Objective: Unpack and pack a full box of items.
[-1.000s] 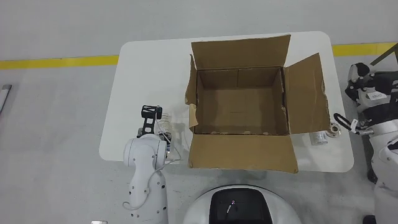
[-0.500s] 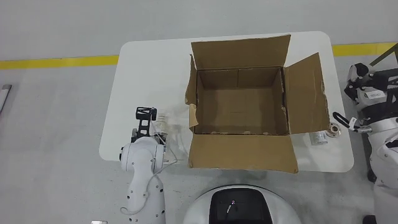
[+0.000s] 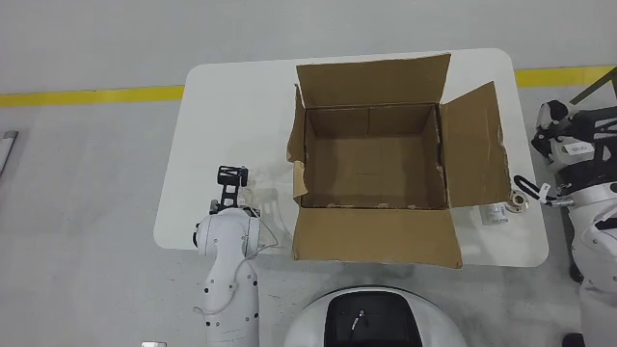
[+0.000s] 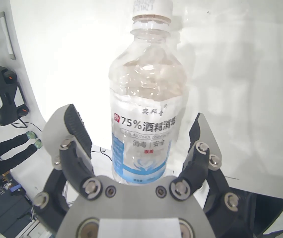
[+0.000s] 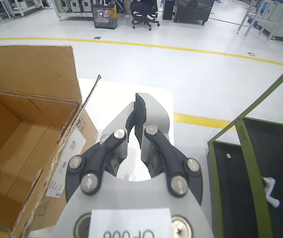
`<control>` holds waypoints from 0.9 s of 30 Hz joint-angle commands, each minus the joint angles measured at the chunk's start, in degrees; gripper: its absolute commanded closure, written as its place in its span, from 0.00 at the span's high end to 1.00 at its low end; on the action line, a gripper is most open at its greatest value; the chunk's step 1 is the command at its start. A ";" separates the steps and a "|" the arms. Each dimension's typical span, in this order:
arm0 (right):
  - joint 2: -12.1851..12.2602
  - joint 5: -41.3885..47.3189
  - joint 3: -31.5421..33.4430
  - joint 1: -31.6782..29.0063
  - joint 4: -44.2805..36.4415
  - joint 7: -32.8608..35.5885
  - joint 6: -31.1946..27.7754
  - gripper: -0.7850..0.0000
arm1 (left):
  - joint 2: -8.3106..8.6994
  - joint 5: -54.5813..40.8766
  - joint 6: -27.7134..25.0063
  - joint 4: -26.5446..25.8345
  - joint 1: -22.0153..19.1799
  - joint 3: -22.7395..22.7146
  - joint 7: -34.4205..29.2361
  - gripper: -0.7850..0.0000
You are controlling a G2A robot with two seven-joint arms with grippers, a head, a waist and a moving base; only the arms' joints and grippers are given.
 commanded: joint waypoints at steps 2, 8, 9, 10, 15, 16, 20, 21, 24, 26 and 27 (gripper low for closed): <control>0.16 -0.07 -0.03 -0.15 -0.08 0.10 0.29 0.00 | 0.16 0.04 0.15 0.82 -0.41 -0.14 0.21 0.78; 0.48 -0.38 -0.29 -0.62 -0.20 0.64 0.90 0.00 | 0.43 -0.47 0.26 1.75 -0.62 -0.30 0.37 0.00; 0.53 -0.58 -0.38 -0.67 -0.21 0.88 1.17 0.00 | 0.47 -0.65 0.29 1.79 -0.60 -0.32 0.31 0.00; 0.57 -0.70 -0.51 -0.68 -0.27 1.04 1.41 0.00 | 0.50 -0.85 0.32 1.81 -0.62 -0.33 0.24 0.00; 0.75 -0.50 -1.20 -0.46 -0.38 3.30 3.27 0.86 | 0.69 -1.91 0.45 1.63 -0.50 -0.42 0.33 0.00; 0.77 -0.09 -1.36 -0.28 -0.44 3.96 3.77 1.00 | 0.73 -2.10 0.59 1.25 -0.38 -0.45 0.64 0.00; 0.87 2.17 -1.62 0.59 -0.69 7.48 5.75 1.00 | 0.82 -3.74 1.25 -0.35 0.21 -0.58 0.87 0.00; 0.94 2.19 -1.42 0.77 -0.85 8.76 6.31 1.00 | 0.84 -3.98 1.21 -0.98 0.34 -0.51 0.68 0.00; 1.08 4.08 -1.23 1.51 -0.68 11.00 7.24 1.00 | 0.91 -4.78 1.38 -2.75 1.00 -0.30 0.35 0.00; 1.23 4.16 -1.17 1.91 -0.68 12.20 7.37 1.00 | 0.95 -5.34 1.48 -3.85 1.42 -0.17 0.07 0.00; 1.29 4.29 -1.17 2.02 -0.59 12.65 7.45 1.00 | 0.98 -5.56 1.50 -4.36 1.64 -0.10 -0.04 0.00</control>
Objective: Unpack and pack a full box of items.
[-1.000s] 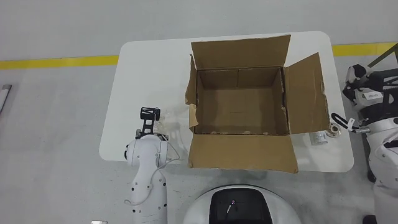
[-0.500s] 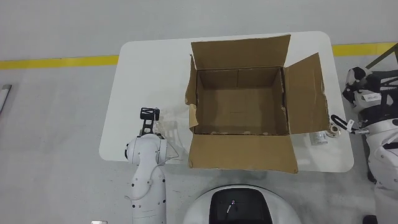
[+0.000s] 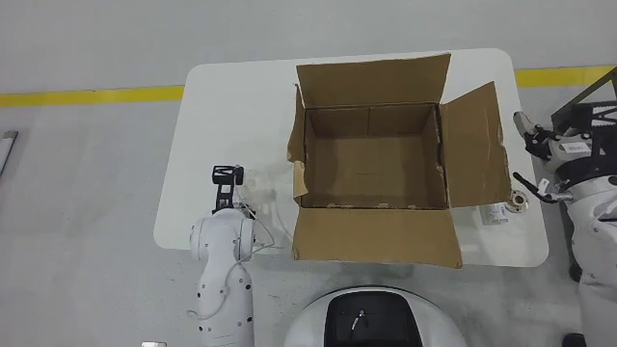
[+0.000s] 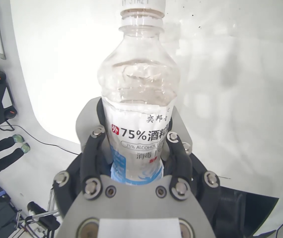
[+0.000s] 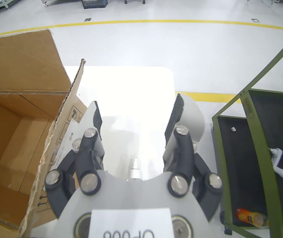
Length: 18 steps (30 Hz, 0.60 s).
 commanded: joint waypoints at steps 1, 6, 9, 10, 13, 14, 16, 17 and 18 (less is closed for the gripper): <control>0.10 0.51 -0.10 0.20 0.14 0.79 0.12 1.00 | 0.05 -0.47 0.18 -1.11 0.41 0.09 -0.18 0.00; 0.23 7.65 0.09 0.77 0.28 5.30 1.09 1.00 | 0.14 -2.35 0.93 -6.31 1.29 0.03 -1.39 0.00; 0.46 13.41 0.90 1.56 0.59 9.66 0.92 1.00 | 0.16 -4.21 1.48 -11.29 1.19 0.01 -2.69 0.00; 0.57 15.09 1.25 1.88 0.55 11.26 0.88 1.00 | 0.17 -4.66 1.63 -12.79 1.12 0.03 -3.36 0.00; 0.85 20.95 1.60 2.52 1.03 15.64 0.64 1.00 | 0.15 -6.58 2.45 -17.42 -0.03 0.20 -5.60 0.00; 0.94 21.87 1.17 2.69 1.10 16.81 0.53 1.00 | 0.14 -7.23 2.65 -19.00 -0.73 0.36 -6.20 0.00; 1.01 24.73 0.08 3.07 1.52 17.91 1.03 1.00 | 0.14 -8.28 3.00 -21.28 -2.09 0.77 -7.61 0.00; 1.05 25.68 -0.48 3.19 1.67 18.37 1.33 1.00 | 0.14 -8.70 3.16 -22.41 -2.90 1.09 -8.22 0.00; 1.12 25.61 -1.00 3.33 1.40 18.41 1.37 1.00 | 0.12 -9.38 3.38 -23.42 -3.72 1.48 -8.77 0.00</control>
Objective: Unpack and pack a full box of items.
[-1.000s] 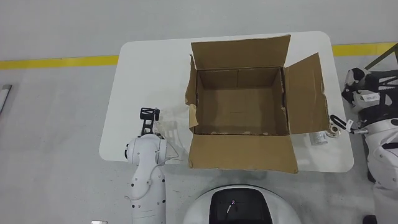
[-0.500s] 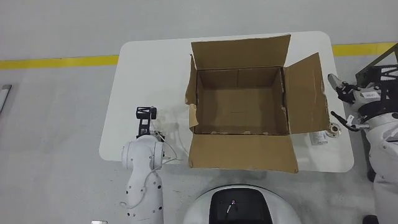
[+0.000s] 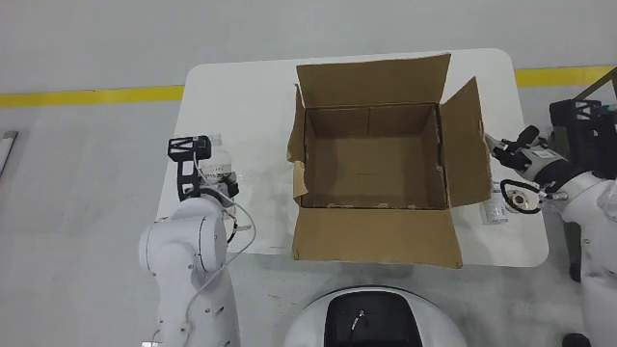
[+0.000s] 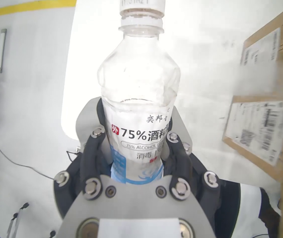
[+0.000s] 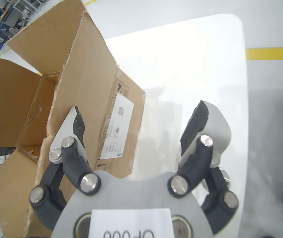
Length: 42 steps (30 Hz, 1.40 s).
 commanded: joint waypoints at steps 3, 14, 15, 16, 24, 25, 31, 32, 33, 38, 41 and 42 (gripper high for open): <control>0.07 2.58 -1.39 0.09 -0.66 -1.03 2.18 1.00 | -0.03 -1.82 0.76 -3.15 -3.07 1.50 -2.36 0.00; 0.67 16.79 1.94 1.07 -6.95 -0.19 8.06 1.00 | 0.05 -5.36 0.50 -7.85 -10.35 5.38 -7.92 0.00; 0.91 14.97 1.27 1.05 -7.61 1.22 7.42 1.00 | 0.04 -5.99 0.65 -8.13 -11.02 5.58 -8.53 0.00; 1.16 12.17 0.47 1.02 -8.02 2.25 6.87 1.00 | 0.05 -6.39 0.66 -8.49 -11.77 5.80 -8.92 0.00; 1.91 2.96 -4.83 1.63 -5.07 3.86 12.21 0.22 | 0.02 -8.79 2.55 -8.98 -14.92 6.94 -10.60 0.00; 2.01 2.54 -4.81 1.70 -4.90 3.91 12.43 0.15 | 0.02 -8.79 2.55 -8.98 -14.92 6.94 -10.60 0.00; 2.54 2.51 -4.19 1.64 -3.18 4.00 12.33 0.10 | 0.02 -8.79 2.55 -8.98 -14.92 6.94 -10.60 0.00; 2.62 2.59 -4.18 1.62 -2.97 3.95 12.25 0.11 | 0.02 -8.79 2.55 -8.98 -14.92 6.94 -10.60 0.00; 2.70 2.58 -4.23 1.59 -2.61 3.91 12.17 0.09 | 0.02 -8.79 2.55 -8.98 -14.92 6.94 -10.60 0.00; 3.00 1.68 -4.72 1.69 -2.41 3.64 10.53 0.00 | 0.02 -8.79 2.55 -8.98 -14.92 6.94 -10.60 0.00; 3.00 1.68 -4.72 1.69 -2.41 3.64 10.53 0.00 | 0.03 -8.94 2.61 -8.93 -14.71 6.96 -10.09 0.00; 3.00 1.68 -4.72 1.69 -2.41 3.64 10.53 0.00 | 0.06 -9.46 2.64 -8.86 -13.97 7.09 -8.34 0.00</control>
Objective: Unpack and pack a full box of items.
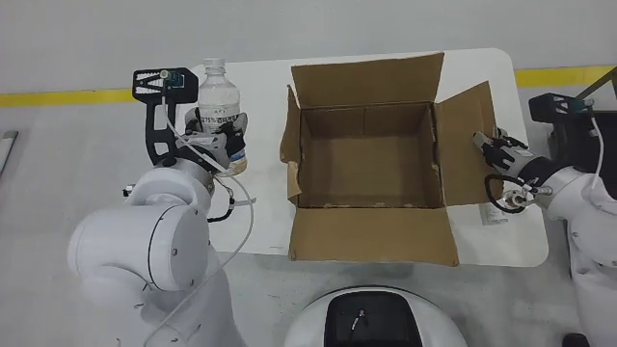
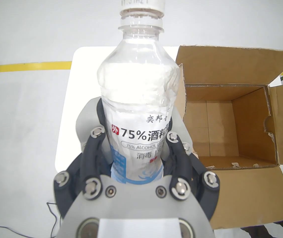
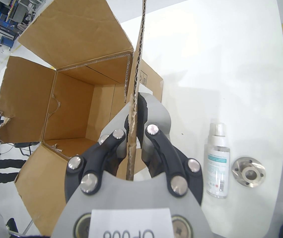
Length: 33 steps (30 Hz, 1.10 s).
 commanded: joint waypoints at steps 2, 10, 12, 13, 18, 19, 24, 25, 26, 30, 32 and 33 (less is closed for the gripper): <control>0.00 0.01 0.00 0.00 0.00 0.01 -0.01 0.00 | 0.07 -1.50 0.08 -0.20 1.07 0.69 3.50 0.00; -0.21 4.84 -1.20 -1.85 -0.34 -3.79 1.69 0.00 | -0.29 -6.56 2.85 -0.20 -4.88 5.55 0.69 0.00; -0.28 6.55 -1.78 -2.53 -0.77 -4.97 2.44 0.00 | -0.48 -8.53 4.28 0.25 -6.68 6.94 -0.33 0.00; -0.33 7.81 -2.00 -2.78 -0.90 -5.54 3.01 0.00 | -0.55 -9.31 4.80 0.68 -7.44 7.64 -0.33 0.00; -0.36 10.88 -3.16 -3.68 -1.53 -7.50 4.93 0.00 | -0.77 -12.87 8.13 3.86 -8.52 11.12 -0.33 0.00; -0.33 10.89 -3.41 -3.78 -1.63 -7.76 5.10 0.00 | -0.80 -13.80 8.95 4.52 -8.19 11.90 -0.33 0.00; -0.11 11.49 -3.98 -4.01 -1.75 -8.45 5.65 0.00 | -0.53 -16.93 13.15 8.28 -5.24 14.10 -0.33 0.00; -0.06 11.55 -3.99 -4.03 -1.76 -8.54 5.72 0.00 | -0.36 -16.90 13.52 9.22 -4.51 14.30 -0.33 0.00; -0.01 11.72 -3.98 -4.06 -1.79 -8.61 5.75 0.00 | -0.21 -17.20 14.10 9.96 -3.77 14.44 -0.33 0.00; 0.24 12.26 -3.76 -4.07 -1.78 -8.66 5.73 0.00 | -0.21 -17.20 14.10 9.96 -3.77 14.44 -0.33 0.00; 0.37 12.56 -3.54 -4.10 -1.75 -8.65 5.72 0.00 | -0.21 -17.20 14.10 9.96 -3.77 14.44 -0.33 0.00; 0.43 12.67 -3.43 -4.13 -1.70 -8.68 5.71 0.00 | -0.21 -17.20 14.10 9.96 -3.77 14.44 -0.33 0.00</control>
